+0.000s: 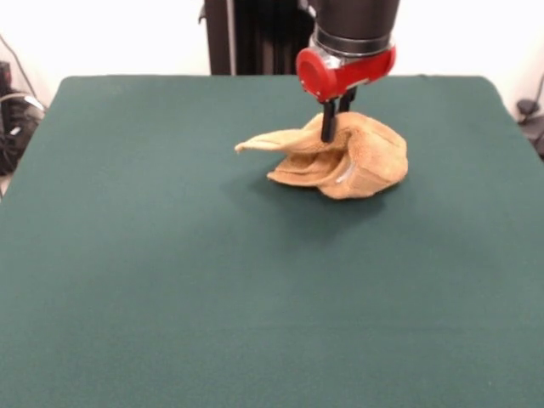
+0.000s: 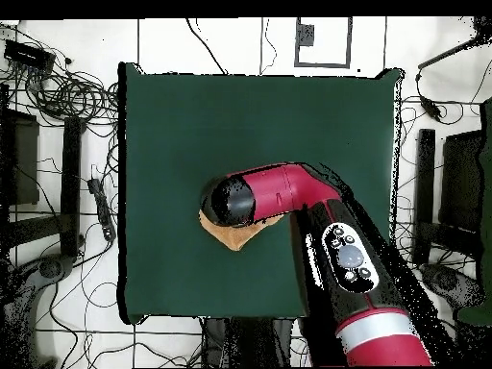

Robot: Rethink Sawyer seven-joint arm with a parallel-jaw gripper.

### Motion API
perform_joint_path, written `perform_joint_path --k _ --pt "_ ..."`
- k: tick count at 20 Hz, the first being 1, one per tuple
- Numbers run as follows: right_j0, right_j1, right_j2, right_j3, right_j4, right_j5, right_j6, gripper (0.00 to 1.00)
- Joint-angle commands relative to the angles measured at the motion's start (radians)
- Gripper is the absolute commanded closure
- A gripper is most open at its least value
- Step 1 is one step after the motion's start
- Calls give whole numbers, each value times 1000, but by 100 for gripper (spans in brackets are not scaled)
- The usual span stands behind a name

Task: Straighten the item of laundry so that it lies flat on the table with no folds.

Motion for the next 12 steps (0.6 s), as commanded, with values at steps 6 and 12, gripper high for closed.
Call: perform_joint_path --k 6,12 --pt "107 -21 -52 -92 21 173 155 100" --pt "234 2 -203 -158 -21 158 350 100"
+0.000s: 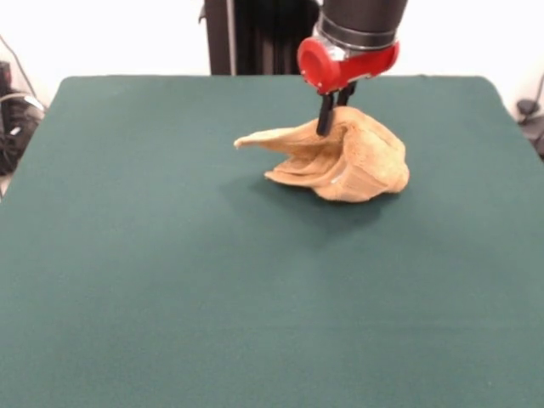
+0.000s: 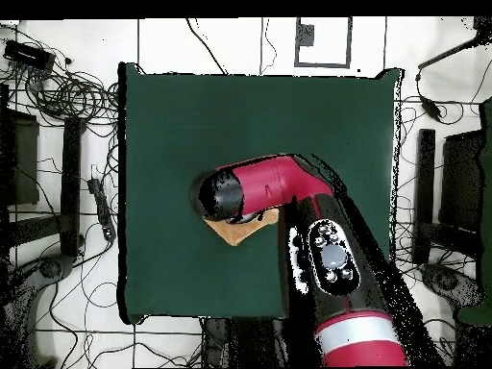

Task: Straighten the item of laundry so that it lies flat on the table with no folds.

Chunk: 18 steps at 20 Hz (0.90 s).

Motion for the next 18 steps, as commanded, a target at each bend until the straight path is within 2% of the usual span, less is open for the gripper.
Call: perform_joint_path --k 1,9,13,18 --pt "148 12 -131 -94 -3 83 359 100" --pt "214 26 -294 -93 73 12 508 100" --pt "239 38 -370 -68 75 -86 612 100" --pt "218 75 -346 -45 111 -209 624 100"
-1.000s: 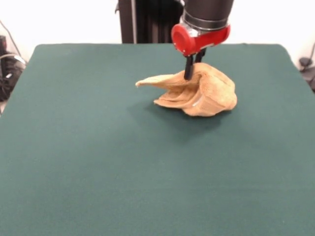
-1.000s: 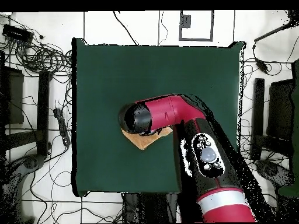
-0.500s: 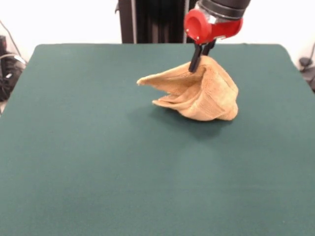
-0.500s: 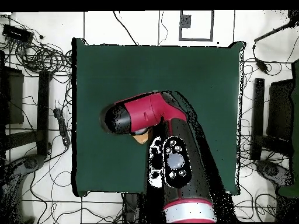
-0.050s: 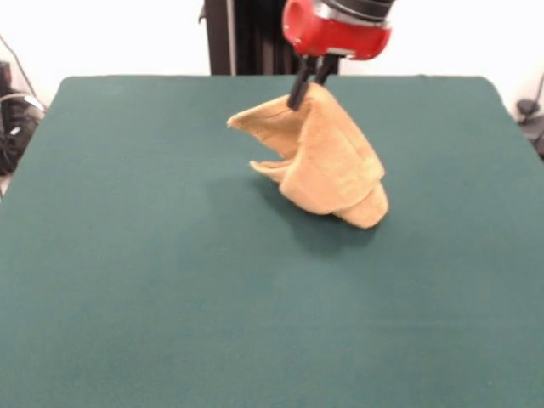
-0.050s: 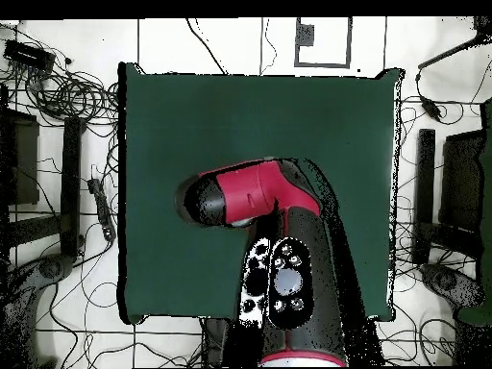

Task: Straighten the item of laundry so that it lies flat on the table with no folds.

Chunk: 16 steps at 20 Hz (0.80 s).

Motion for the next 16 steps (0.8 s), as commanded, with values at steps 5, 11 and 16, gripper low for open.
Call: perform_joint_path --k 5,11,16 --pt "11 99 -33 40 73 -214 370 100" --pt "-50 79 41 68 109 -228 272 100" --pt "-93 33 86 133 146 -261 234 100"
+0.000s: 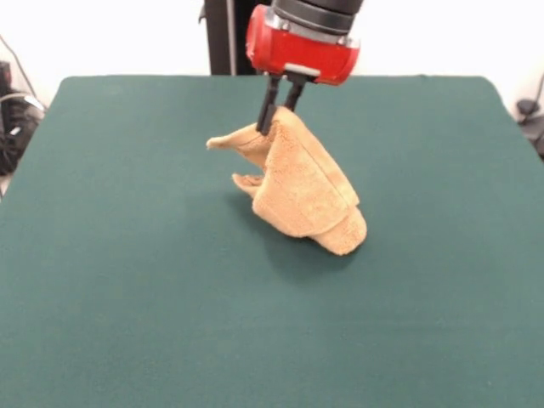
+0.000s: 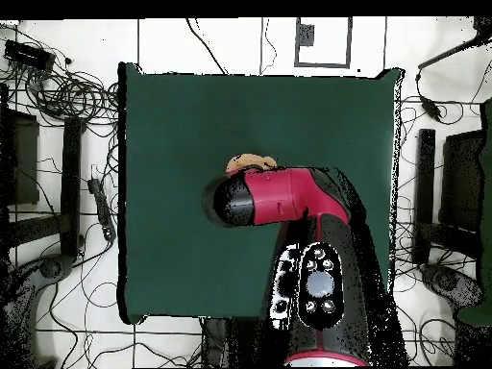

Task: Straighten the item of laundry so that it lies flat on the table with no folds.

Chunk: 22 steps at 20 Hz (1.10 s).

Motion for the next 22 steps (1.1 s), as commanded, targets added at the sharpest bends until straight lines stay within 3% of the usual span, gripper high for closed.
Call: perform_joint_path --k 1,22 --pt "-51 6 130 124 84 -58 101 100" --pt "-132 -58 239 180 107 -26 18 100"
